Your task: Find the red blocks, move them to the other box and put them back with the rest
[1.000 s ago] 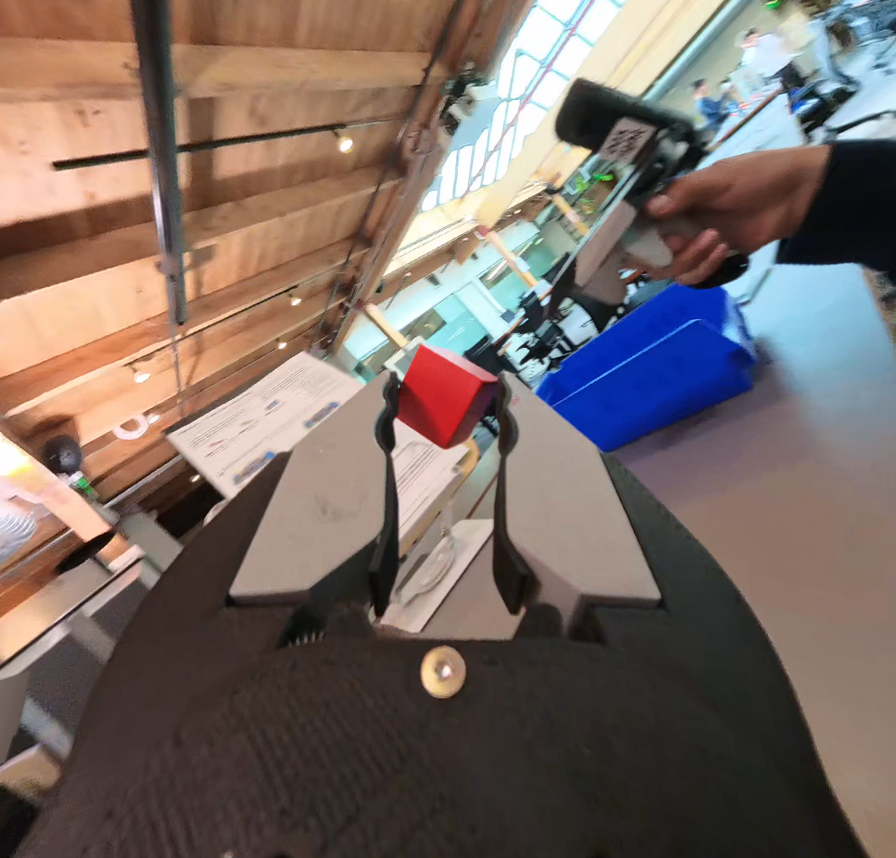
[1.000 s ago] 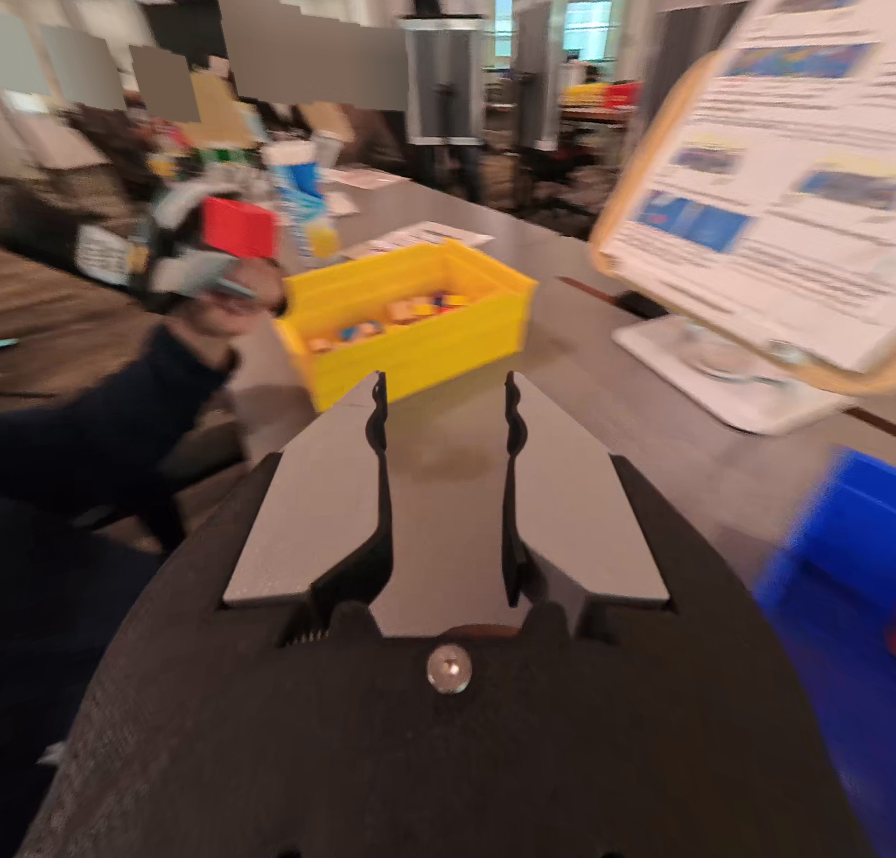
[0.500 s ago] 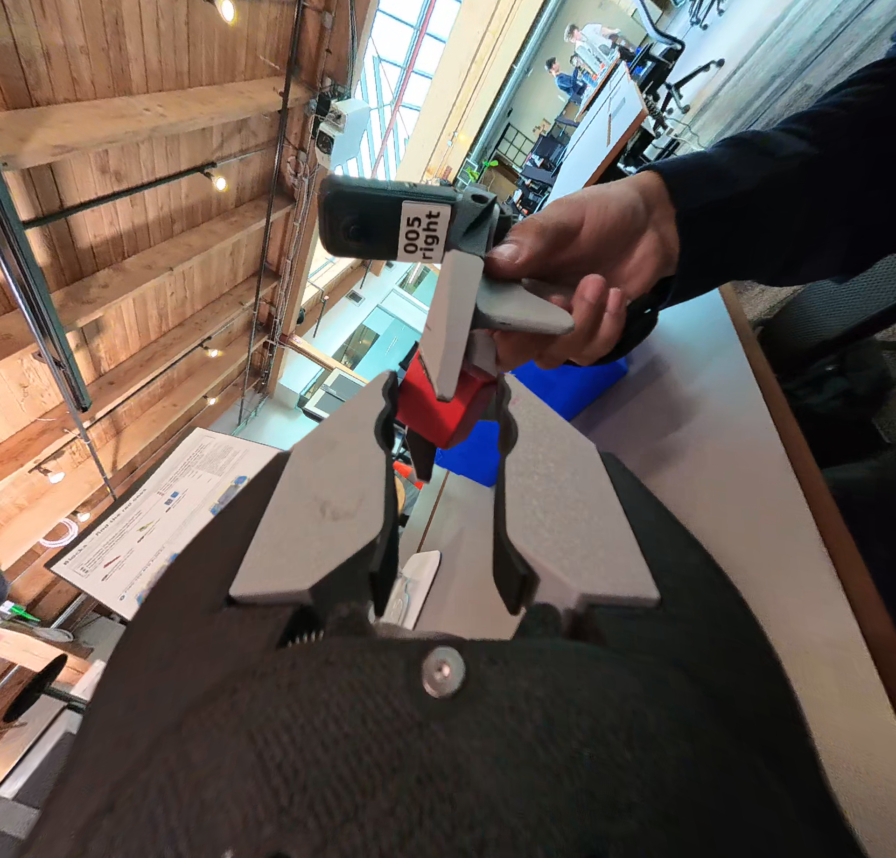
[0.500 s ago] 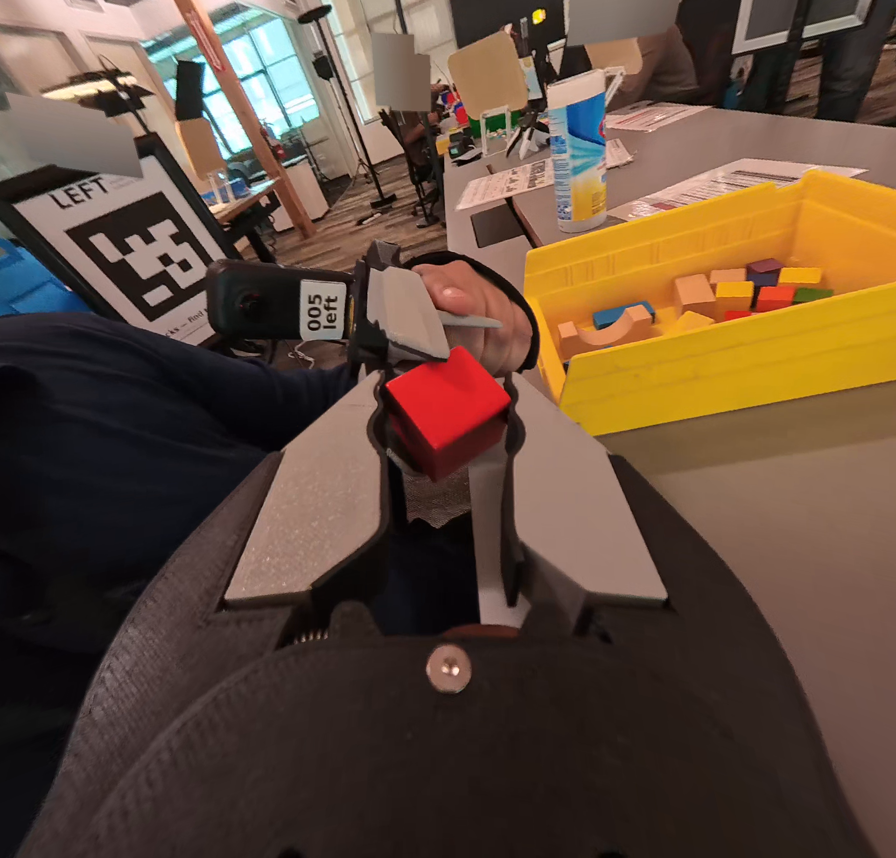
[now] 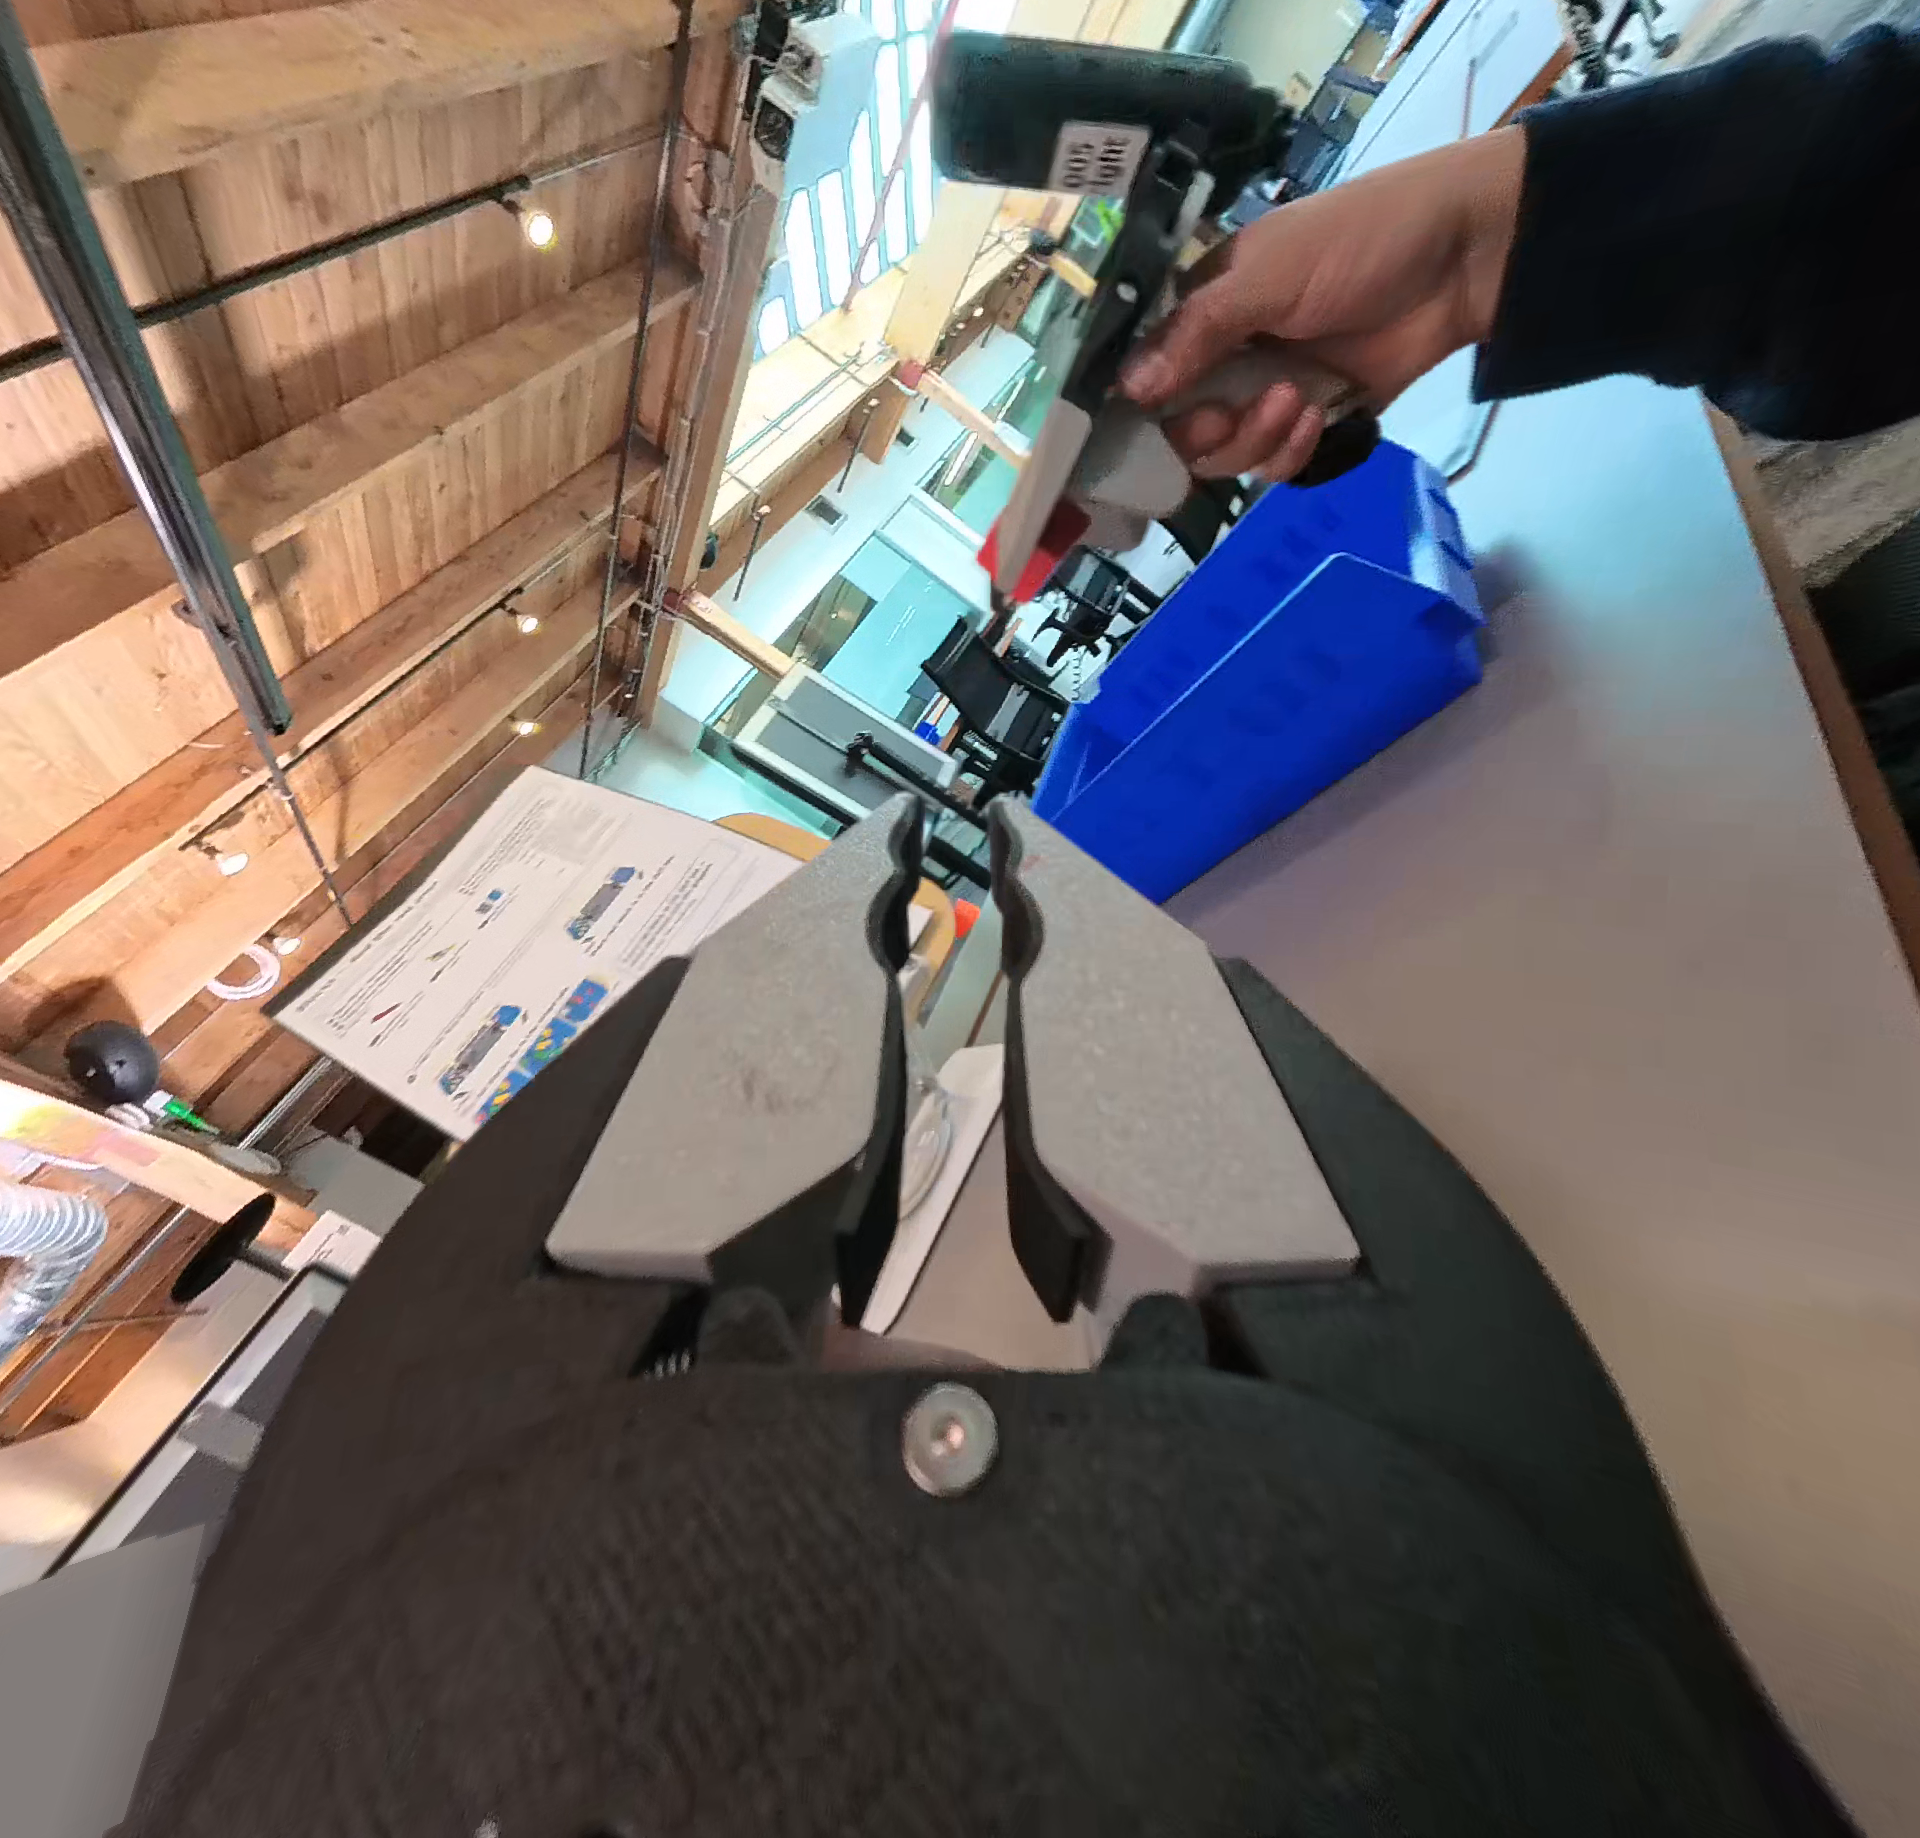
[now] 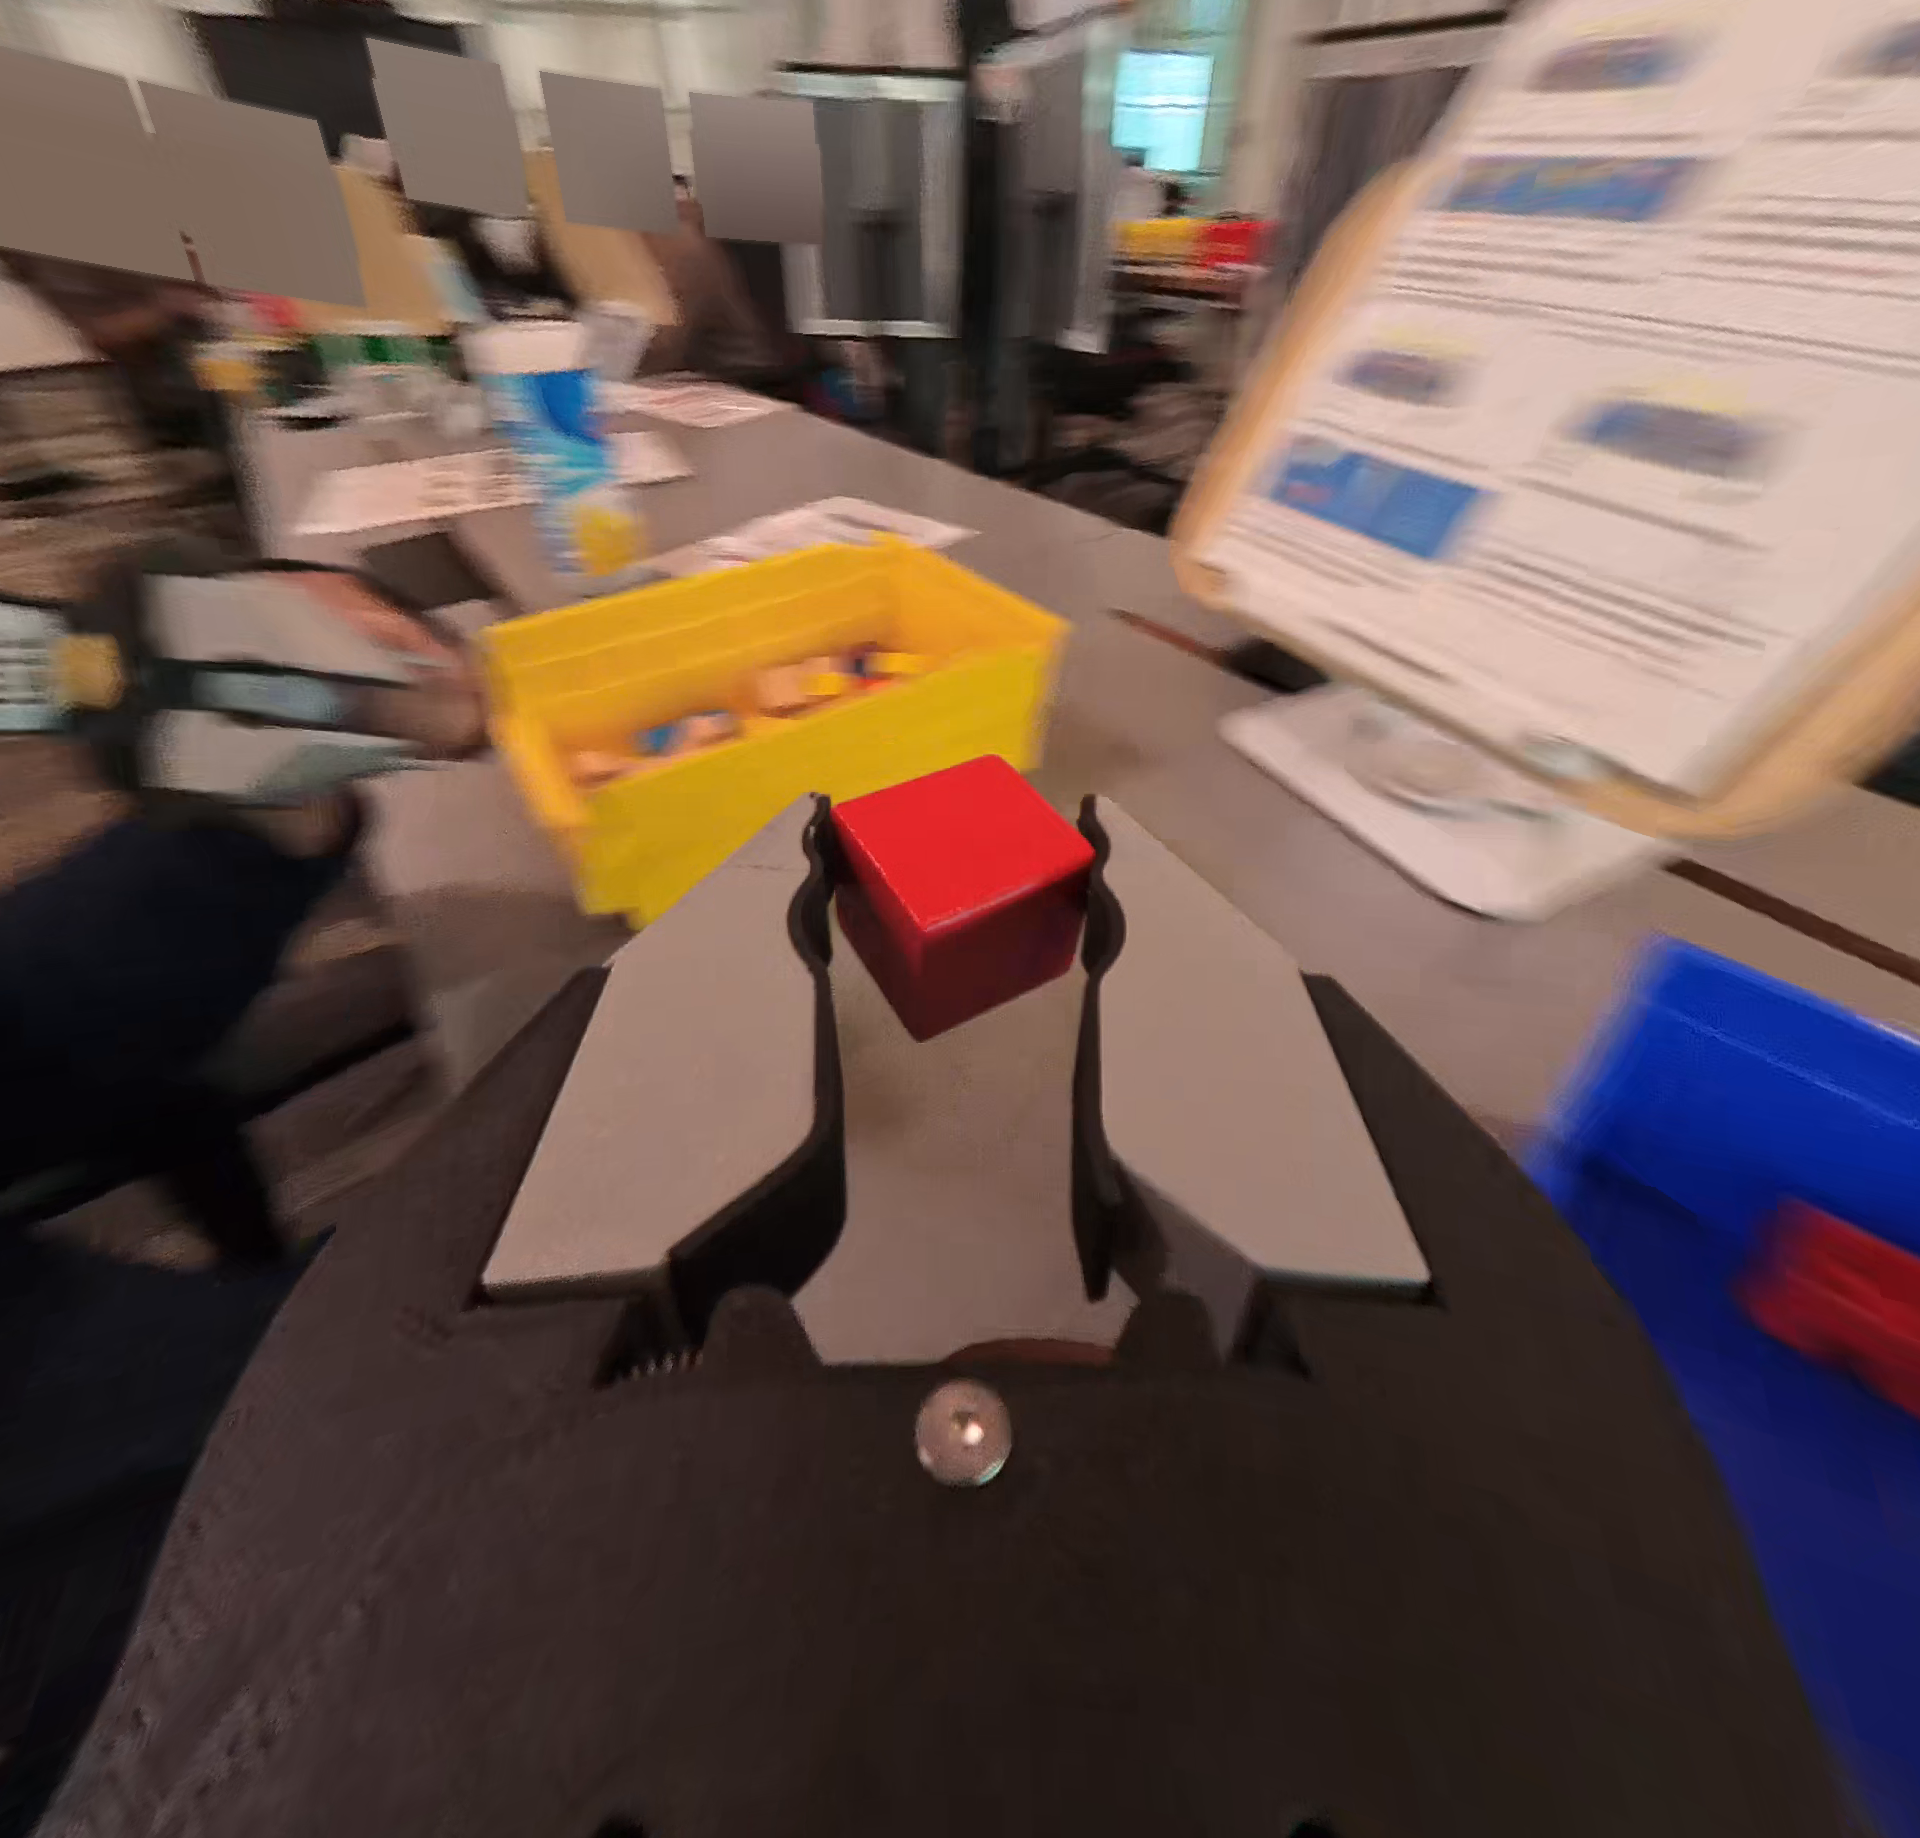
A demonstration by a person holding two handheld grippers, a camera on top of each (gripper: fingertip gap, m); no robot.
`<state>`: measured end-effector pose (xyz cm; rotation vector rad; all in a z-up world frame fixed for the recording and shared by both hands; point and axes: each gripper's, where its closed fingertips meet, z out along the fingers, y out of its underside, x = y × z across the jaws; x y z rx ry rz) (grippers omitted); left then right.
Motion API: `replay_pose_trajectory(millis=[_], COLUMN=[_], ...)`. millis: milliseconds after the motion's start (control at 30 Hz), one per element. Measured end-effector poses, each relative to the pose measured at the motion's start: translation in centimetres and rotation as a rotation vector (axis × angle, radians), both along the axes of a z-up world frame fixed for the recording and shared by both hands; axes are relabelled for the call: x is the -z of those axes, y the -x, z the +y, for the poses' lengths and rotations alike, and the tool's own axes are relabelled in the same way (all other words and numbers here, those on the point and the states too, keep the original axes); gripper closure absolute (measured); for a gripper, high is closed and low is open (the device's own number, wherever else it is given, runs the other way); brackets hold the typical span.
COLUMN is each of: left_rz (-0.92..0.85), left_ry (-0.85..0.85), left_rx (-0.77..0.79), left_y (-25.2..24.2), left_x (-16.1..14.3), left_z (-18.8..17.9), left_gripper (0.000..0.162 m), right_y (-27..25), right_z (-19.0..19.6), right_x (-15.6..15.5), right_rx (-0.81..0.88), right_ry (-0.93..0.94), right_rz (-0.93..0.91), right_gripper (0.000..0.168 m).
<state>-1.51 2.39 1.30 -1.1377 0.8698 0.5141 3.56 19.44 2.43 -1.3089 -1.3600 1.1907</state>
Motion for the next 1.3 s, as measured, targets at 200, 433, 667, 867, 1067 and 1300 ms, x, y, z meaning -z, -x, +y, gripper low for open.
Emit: replay_pose_trajectory(millis=[200,433,667,867,1067,1300], left_rz=[0.009,-0.046,-0.173,-0.481,-0.677,-0.626], left_ry=[-0.004,0.069,0.131,0.242,0.391,0.851], left_rx=[-0.052,-0.196,-0.389,-0.567,-0.642,-0.657], left_y=[1.1,4.1,9.2,16.2,21.1,24.8], left_x=[-0.2,0.7,0.9,1.9,5.0,11.4], left_z=[0.1,1.9,2.5,1.5,1.5,3.7], left_gripper=[0.152,0.151,0.148,0.146,0.137,0.128], right_y=[-5.2,-5.9,-6.7,-6.3,-5.3,-4.2], right_z=[12.3,13.5,11.8,10.5,9.9,8.9], right_x=[3.3,3.9,0.9,0.0,0.5,1.3], right_rx=[0.391,0.392,0.408,0.387,0.358,0.331], right_ry=[0.046,0.100,0.001,-0.052,-0.055,-0.098], right_rz=[-0.126,-0.132,-0.056,-0.043,-0.060,-0.104], right_gripper=[0.123,0.111,0.115,0.117,0.118,0.118])
